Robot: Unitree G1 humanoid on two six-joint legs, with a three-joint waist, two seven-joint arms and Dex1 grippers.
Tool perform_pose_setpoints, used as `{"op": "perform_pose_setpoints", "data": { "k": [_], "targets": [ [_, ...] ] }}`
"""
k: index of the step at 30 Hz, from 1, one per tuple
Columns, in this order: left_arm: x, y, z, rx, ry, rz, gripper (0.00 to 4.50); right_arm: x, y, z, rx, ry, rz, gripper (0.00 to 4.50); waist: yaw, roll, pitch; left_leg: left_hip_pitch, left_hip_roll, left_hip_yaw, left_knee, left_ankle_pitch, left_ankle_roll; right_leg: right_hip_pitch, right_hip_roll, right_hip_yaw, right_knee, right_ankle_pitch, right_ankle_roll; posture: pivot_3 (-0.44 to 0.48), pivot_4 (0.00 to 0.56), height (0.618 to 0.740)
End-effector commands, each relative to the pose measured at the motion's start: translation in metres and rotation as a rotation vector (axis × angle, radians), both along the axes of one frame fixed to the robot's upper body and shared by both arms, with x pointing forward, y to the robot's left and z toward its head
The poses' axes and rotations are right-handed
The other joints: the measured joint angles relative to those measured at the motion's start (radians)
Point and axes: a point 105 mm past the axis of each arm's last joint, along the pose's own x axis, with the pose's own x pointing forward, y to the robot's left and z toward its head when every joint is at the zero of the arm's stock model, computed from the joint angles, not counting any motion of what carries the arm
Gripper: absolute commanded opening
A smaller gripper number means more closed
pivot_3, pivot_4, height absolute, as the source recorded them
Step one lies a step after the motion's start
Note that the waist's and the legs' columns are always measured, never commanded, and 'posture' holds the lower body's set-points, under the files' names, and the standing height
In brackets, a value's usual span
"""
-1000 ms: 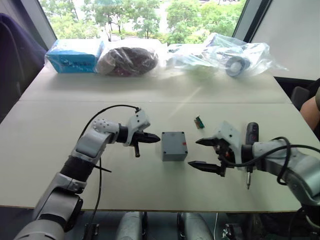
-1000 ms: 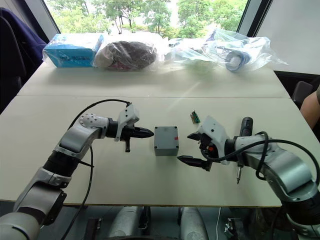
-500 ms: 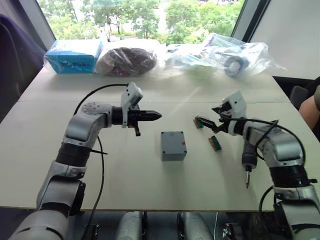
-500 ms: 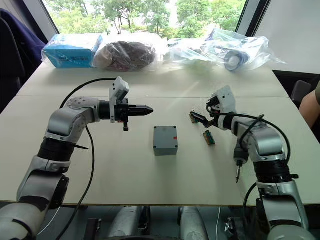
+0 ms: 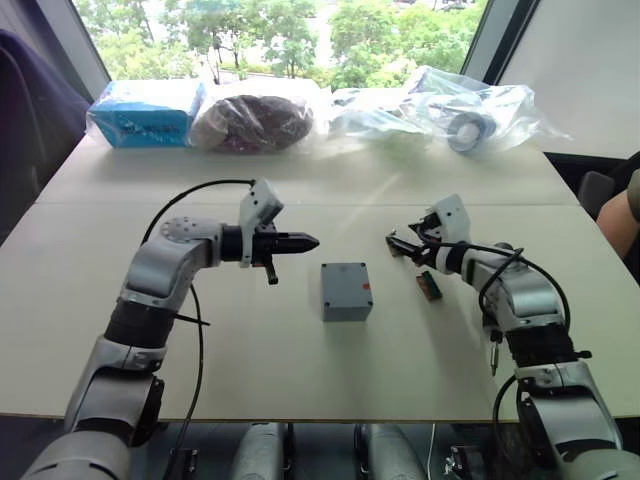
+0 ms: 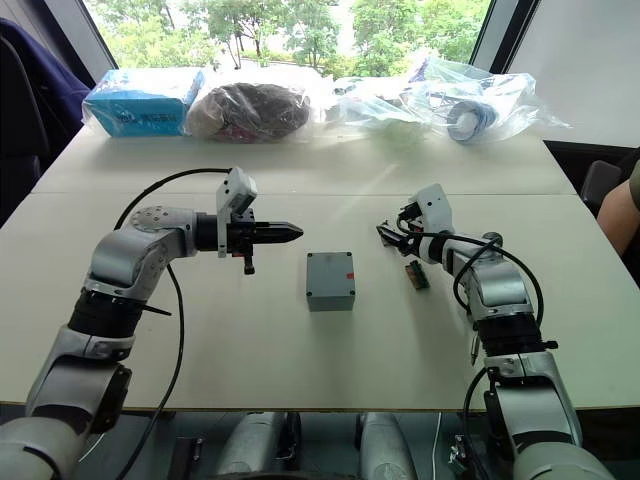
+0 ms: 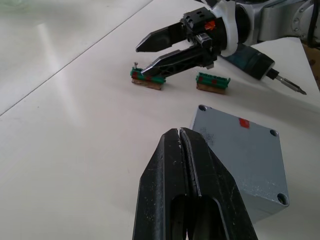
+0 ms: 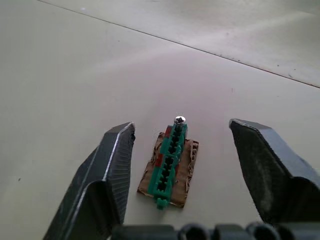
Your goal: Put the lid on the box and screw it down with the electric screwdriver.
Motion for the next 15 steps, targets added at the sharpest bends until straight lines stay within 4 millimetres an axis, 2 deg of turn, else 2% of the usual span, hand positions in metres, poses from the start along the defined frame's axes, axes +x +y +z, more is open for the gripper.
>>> {"op": "perform_pose_setpoints", "data": {
  "k": [1, 15],
  "targets": [
    [-0.0035, -0.0021, 0.0088, -0.007, -0.048, -0.018, 0.0, 0.0066, -0.0001, 0.0166, -0.003, -0.065, -0.009, 2.39, 0.0, 0.0, 0.0, 0.0, 0.0, 0.0, 0.0, 0.0, 0.0, 0.0, 0.0, 0.0, 0.0, 0.0, 0.0, 0.0, 0.15, 0.74],
    [-0.0046, -0.0013, 0.0009, 0.007, -0.049, -0.01, 0.0, 0.0104, 0.0024, 0.0121, 0.003, -0.059, -0.003, 2.39, -0.003, 0.0, 0.0, 0.0, 0.0, 0.0, 0.0, 0.0, 0.0, 0.0, 0.0, 0.0, 0.0, 0.0, 0.0, 0.0, 0.15, 0.74]
  ]
}}
